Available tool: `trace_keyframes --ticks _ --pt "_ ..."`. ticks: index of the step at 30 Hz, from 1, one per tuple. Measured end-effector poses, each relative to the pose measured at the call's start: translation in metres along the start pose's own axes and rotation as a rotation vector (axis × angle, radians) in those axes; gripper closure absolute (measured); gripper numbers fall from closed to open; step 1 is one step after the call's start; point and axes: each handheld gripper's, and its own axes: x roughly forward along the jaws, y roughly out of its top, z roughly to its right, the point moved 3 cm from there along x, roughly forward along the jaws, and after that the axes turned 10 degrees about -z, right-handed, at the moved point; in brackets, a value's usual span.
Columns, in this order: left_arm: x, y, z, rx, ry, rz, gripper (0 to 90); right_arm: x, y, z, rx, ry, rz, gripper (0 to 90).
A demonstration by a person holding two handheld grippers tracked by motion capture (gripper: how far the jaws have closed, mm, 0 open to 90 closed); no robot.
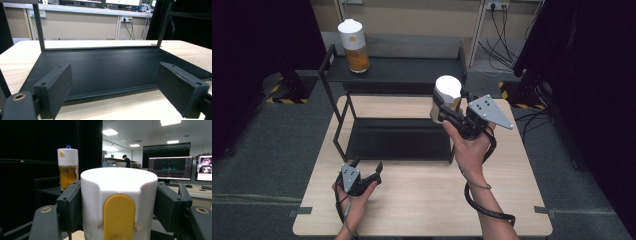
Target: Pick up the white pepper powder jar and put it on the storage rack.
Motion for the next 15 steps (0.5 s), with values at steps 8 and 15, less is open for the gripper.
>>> trace_keyframes --ticks 8,15 --pt "0.000 0.000 0.000 0.001 0.000 0.001 13.1 0.004 0.016 -0.002 -0.014 -0.010 0.013 31.1" --pt "0.000 0.000 0.000 0.002 0.001 0.001 13.1 0.008 0.027 -0.003 -0.018 -0.015 0.023 31.1"
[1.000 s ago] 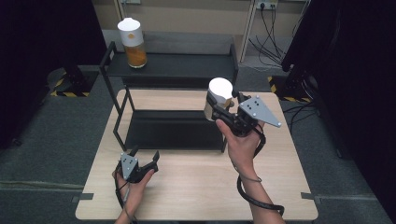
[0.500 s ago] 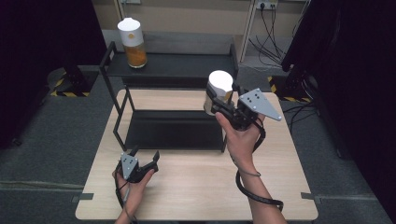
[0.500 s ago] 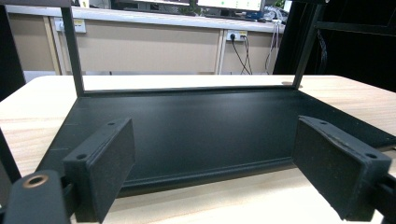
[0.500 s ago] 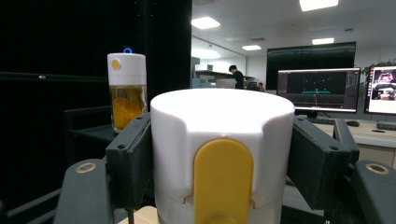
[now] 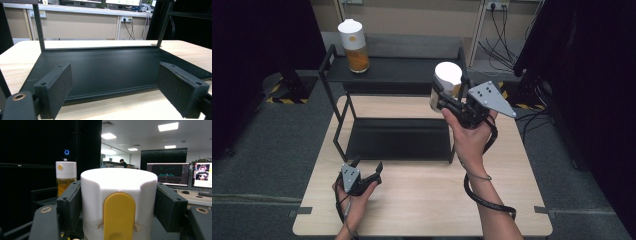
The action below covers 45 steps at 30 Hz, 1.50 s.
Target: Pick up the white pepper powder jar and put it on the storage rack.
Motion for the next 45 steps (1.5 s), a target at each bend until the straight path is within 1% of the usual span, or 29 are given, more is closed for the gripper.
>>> trace_keyframes --ticks 20,26,36,45 --pt "0.000 0.000 0.000 0.000 -0.002 0.001 13.1 0.014 0.022 0.002 0.008 -0.021 0.009 31.1" --pt "0.000 0.000 0.000 0.002 -0.001 0.001 13.1 0.019 0.030 0.003 0.018 -0.030 0.011 31.1" --pt "0.000 0.000 0.000 0.002 -0.003 -0.001 13.1 0.031 0.042 0.007 0.028 -0.050 -0.002 31.1" --pt "0.000 0.000 0.000 0.002 -0.002 0.002 13.1 0.043 0.048 0.013 0.041 -0.073 -0.024 31.1"
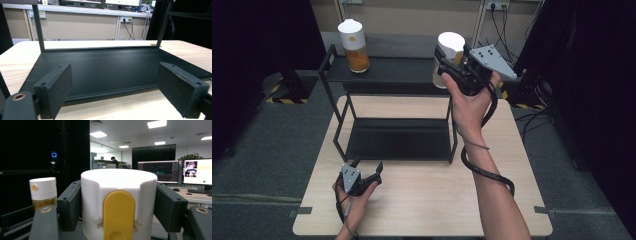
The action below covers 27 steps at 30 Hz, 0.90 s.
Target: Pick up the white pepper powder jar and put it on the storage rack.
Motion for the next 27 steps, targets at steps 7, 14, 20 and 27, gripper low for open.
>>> trace_keyframes --ticks 7,14,20,27 --pt "0.000 0.000 0.000 0.000 -0.001 0.000 13.1 0.010 0.005 0.004 0.001 -0.021 -0.019 31.1" --pt "0.000 0.000 0.000 0.000 -0.001 0.000 13.1 0.021 0.009 0.008 0.003 -0.035 -0.042 31.1" --pt "0.000 0.000 0.000 -0.001 -0.002 0.001 13.1 0.027 0.014 0.013 0.000 -0.050 -0.055 31.1" --pt "0.000 0.000 0.000 -0.003 -0.002 0.002 13.1 0.036 0.016 0.015 -0.011 -0.064 -0.077 31.1"
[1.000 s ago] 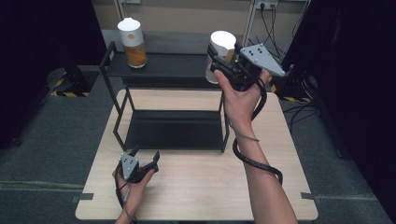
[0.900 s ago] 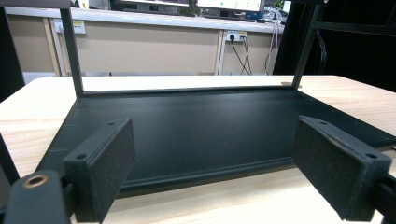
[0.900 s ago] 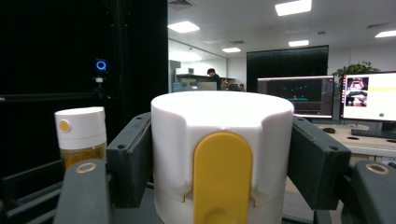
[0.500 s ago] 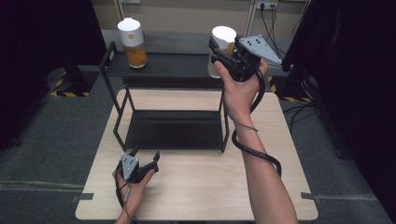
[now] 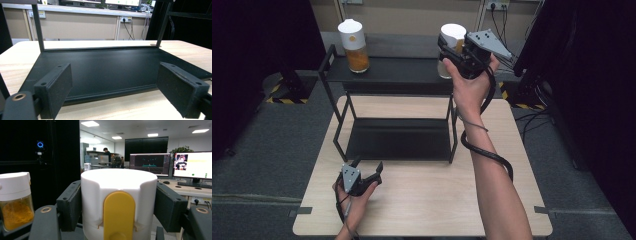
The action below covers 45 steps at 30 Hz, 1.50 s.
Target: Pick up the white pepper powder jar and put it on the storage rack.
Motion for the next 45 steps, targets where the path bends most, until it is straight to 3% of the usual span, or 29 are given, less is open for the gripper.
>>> trace_keyframes --ticks 10,26,28,36,45 --pt "0.000 0.000 0.000 -0.001 -0.003 -0.003 13.1 0.015 -0.005 0.005 0.002 -0.022 -0.051 31.1" --pt "0.000 0.000 0.001 0.001 -0.003 0.000 13.1 0.016 -0.008 0.010 0.006 -0.006 -0.047 30.2" --pt "0.000 0.000 0.001 0.000 -0.003 0.001 13.1 0.016 -0.009 0.010 0.032 -0.001 -0.037 28.1" --pt "0.000 0.000 0.001 0.001 -0.003 0.001 13.1 0.010 -0.007 0.006 0.031 0.001 -0.052 11.3" --pt "0.000 0.000 0.001 0.003 -0.003 0.000 13.1 -0.004 -0.013 0.004 0.022 0.014 -0.045 5.5"
